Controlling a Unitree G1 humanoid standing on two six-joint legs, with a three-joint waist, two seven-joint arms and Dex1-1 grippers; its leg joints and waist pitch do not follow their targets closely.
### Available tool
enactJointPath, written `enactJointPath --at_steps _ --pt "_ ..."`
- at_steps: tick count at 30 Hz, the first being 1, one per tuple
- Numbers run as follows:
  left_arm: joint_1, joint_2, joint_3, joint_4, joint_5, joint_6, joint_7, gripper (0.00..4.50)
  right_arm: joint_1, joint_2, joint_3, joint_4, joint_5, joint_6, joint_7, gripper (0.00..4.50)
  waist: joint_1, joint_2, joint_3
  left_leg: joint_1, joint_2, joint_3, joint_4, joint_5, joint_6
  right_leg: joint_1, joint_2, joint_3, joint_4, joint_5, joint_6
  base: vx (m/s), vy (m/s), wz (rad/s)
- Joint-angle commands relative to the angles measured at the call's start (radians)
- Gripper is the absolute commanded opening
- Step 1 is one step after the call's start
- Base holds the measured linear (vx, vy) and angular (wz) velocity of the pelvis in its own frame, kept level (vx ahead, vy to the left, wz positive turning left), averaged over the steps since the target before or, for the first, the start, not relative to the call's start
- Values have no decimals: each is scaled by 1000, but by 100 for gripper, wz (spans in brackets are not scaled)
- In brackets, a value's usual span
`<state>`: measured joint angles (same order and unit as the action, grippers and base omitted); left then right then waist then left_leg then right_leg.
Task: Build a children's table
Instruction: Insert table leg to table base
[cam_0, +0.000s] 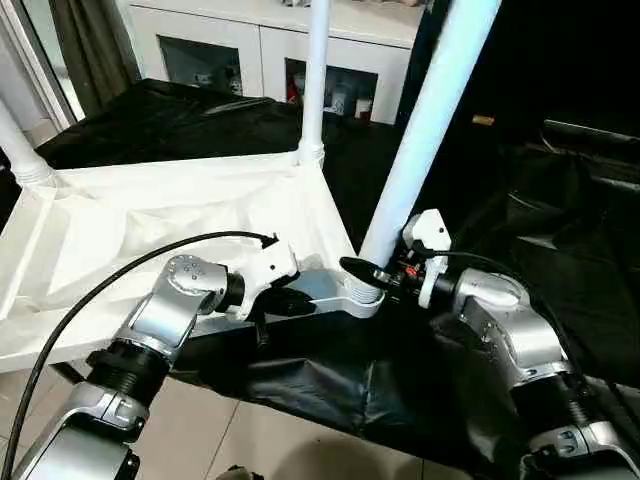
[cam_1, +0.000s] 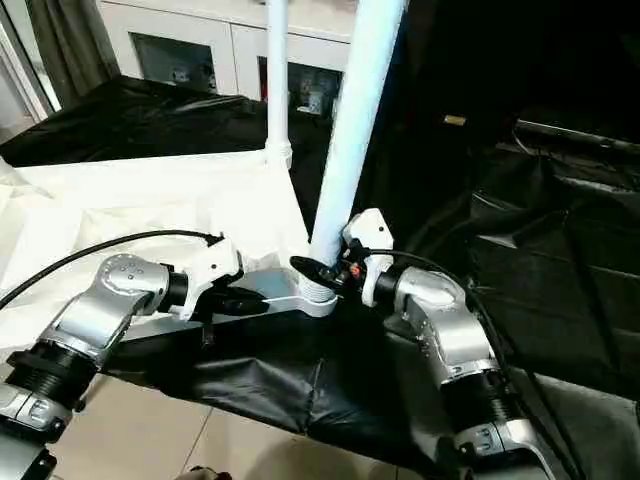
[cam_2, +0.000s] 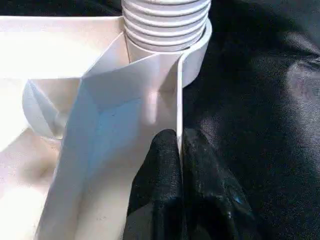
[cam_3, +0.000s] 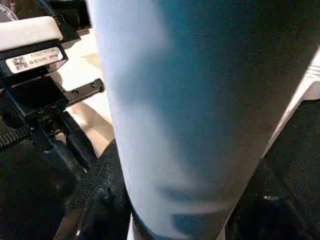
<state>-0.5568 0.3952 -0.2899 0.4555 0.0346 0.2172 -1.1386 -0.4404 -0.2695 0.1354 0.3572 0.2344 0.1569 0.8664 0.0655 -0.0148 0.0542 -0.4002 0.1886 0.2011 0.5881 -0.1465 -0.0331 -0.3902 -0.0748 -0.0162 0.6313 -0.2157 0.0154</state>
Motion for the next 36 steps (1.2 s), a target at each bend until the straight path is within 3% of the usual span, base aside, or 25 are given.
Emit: enactJointPath --at_steps 1,9,17,24,27,29,30,32,34,36 --pt "-32 -2 19 -20 -16 -23 22 0 46 -9 46 57 -31 61 29 191 7 3 -64 36 40 -24 -73 -302 -18 24 -59 27 -82 -159 -223 0 0 0" --pt "-51 -2 15 14 -11 -45 15 0 6 -15 14 52 31 159 61 191 11 8 -67 36 39 -24 -71 -285 -13 27 -58 26 -79 -110 -238 0 0 0" --pt "-48 1 9 10 -10 -48 9 0 -64 -11 26 98 20 188 85 191 11 12 -64 38 41 -26 -76 -330 -37 23 -60 26 -82 -165 -232 0 0 0" --pt "-49 3 5 17 -9 -57 2 0 -111 -2 -24 154 73 273 81 191 5 13 -65 41 41 -26 -75 -342 -41 21 -61 27 -85 -177 -241 0 0 0" --pt "-51 1 3 21 -8 -59 3 0 -105 3 -86 199 98 276 50 191 7 15 -66 39 42 -26 -76 -336 -45 21 -61 26 -82 -157 -246 0 0 0" --pt "-53 2 2 23 -7 -61 3 0 -90 1 -99 196 102 273 47 191 9 17 -66 40 42 -25 -75 -330 -45 22 -60 25 -82 -142 -247 0 0 0" --pt "-54 3 2 26 -7 -62 3 0 -78 1 -107 190 106 276 43 191 11 24 -66 40 42 -26 -76 -332 -47 21 -61 26 -81 -138 -246 0 0 0" --pt "-58 3 1 31 -6 -65 3 0 -56 0 -113 178 107 274 40 191 12 19 -67 40 41 -25 -76 -333 -47 22 -59 25 -81 -129 -247 0 0 0" --pt "-61 4 0 36 -4 -68 2 0 -29 2 -113 163 105 262 33 191 20 30 -67 41 41 -27 -77 -336 -52 22 -60 24 -80 -130 -243 0 0 0" --pt "-64 5 0 38 -2 -70 2 0 7 11 -118 137 106 237 19 191 24 27 -66 41 41 -27 -78 -349 -57 22 -61 25 -82 -133 -239 0 0 0"
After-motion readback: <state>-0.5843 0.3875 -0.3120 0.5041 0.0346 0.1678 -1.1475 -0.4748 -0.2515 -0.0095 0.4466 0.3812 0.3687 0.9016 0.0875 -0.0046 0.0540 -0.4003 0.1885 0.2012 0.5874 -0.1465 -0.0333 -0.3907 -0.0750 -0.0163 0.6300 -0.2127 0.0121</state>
